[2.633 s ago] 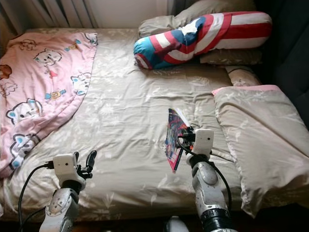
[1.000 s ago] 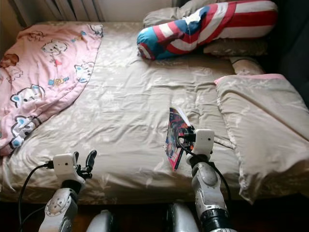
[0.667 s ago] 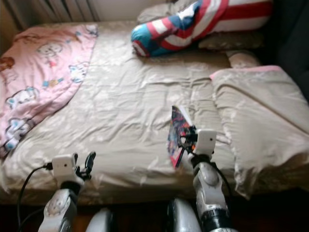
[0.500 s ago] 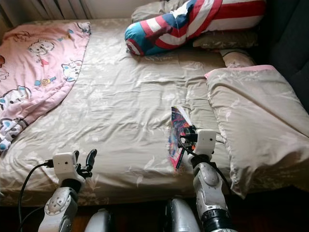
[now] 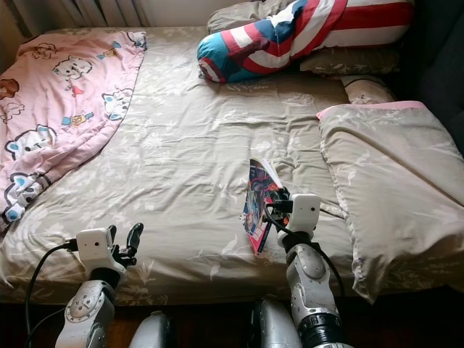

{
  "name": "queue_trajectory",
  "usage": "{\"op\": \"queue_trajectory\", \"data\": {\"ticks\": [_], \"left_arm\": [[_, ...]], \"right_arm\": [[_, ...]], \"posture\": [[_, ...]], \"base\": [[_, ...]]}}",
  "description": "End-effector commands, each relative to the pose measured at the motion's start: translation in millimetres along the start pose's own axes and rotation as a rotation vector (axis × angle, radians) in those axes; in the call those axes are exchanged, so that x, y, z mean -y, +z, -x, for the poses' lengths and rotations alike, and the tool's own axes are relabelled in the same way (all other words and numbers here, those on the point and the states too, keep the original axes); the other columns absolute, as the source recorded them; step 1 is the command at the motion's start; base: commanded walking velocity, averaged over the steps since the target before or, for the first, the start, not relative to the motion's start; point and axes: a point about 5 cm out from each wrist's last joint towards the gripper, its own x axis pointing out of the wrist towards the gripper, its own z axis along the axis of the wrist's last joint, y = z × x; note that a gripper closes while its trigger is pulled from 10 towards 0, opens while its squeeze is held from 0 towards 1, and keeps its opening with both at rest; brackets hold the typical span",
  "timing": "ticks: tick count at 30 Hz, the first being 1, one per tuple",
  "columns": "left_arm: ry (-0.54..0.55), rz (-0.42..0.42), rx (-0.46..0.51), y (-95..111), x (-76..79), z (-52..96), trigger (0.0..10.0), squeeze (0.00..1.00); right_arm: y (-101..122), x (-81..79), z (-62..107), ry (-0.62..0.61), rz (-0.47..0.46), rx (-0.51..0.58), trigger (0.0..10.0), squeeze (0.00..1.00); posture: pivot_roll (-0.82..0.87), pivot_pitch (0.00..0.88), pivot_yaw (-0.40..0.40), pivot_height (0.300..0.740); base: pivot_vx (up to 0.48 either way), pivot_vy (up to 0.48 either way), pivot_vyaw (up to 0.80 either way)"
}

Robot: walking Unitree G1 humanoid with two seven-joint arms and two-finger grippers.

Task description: Clean up the room

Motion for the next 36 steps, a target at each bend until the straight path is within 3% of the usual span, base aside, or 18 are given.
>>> {"op": "queue_trajectory", "data": {"ticks": [1,22,27,31,36], "left_arm": [[0.013,0.007,-0.013,-2,-3.5,3.3,10.0,0.00],[-0.003,0.002,-0.024,-5,-1.0,3.3,10.0,0.00],[0.000,0.006,-0.026,-5,-0.7,3.6,10.0,0.00],[0.003,0.003,-0.025,-5,-1.9,4.8,10.0,0.00],[0.002,-0.005,-0.012,1,-4.6,8.3,10.0,0.00]], "right_arm": [[13,-3.0,-5.6,0.011,-0.006,0.063,10.0,0.00],[12,-2.7,-6.9,0.017,-0.005,0.053,10.0,0.00],[11,1.7,-10.7,-0.037,-0.118,0.048,10.0,0.00],[13,8.6,-20.4,-0.096,-0.300,0.039,10.0,0.00],[21,10.8,-34.0,-0.100,-0.389,0.039,10.0,0.00]], "posture": [[0.00,0.164,0.007,0.640],[-0.01,0.165,0.002,0.640],[-0.01,0.169,0.003,0.640],[0.01,0.179,0.004,0.640],[0.05,0.204,0.006,0.640]], "base": [[0.244,0.000,0.00],[0.270,0.000,0.00],[0.000,0.000,0.00],[0.000,0.000,0.00],[0.000,0.000,0.00]]}}
